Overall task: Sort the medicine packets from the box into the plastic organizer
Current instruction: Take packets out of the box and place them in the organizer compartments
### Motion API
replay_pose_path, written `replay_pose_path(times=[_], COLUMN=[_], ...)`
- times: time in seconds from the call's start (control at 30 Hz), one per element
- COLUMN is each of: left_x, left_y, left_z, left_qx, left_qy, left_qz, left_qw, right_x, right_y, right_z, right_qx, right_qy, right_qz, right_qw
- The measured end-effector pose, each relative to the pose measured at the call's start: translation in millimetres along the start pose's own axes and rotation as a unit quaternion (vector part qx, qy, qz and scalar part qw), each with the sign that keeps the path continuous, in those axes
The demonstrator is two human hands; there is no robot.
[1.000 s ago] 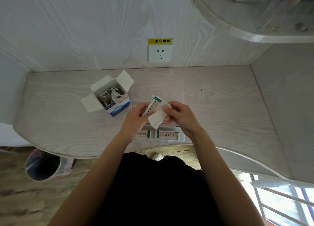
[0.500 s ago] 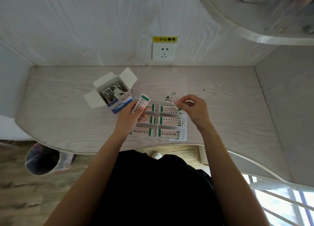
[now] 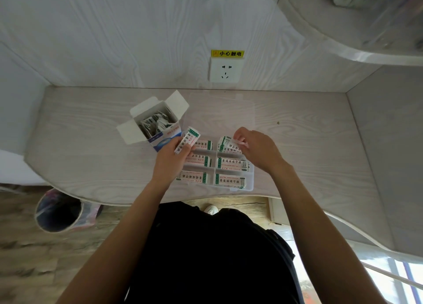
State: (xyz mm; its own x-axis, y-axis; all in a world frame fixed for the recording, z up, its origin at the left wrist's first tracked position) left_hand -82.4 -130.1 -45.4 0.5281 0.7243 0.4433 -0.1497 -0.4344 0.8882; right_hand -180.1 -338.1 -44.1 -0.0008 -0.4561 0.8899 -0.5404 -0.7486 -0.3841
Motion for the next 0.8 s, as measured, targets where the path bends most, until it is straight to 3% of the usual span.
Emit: replay_pose_path(times=[0.17, 0.8], left_x=[-2, -10], left_y=[-1, 12], left_z=[0, -4], left_qx=[-0.022, -0.049], left_qy=[0.006, -0.020], left_qz=[0.062, 0.009], left_qw=[0.998, 0.999], right_x=[-12, -19], right_y=[-9, -17], right_z=[0, -1], right_qx=[0.031, 0.032], right_qy=[0.052, 0.021], right_qz=[-0.137, -0.161], right_qw=[0.989, 0.986])
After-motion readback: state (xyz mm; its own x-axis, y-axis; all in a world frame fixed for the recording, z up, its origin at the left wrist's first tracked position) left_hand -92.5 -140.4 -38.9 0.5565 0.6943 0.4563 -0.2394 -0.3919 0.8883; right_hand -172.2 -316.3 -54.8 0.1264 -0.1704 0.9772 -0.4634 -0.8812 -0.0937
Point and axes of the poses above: each hand's wrist, its own z-axis towards the middle knuckle, its own x-axis out of the back of the hand, y = z × x, the point moved 3 cm from there along z, towards the middle knuckle, and after that the axes turned 14 degrees about -x, right-handed, at the moved point
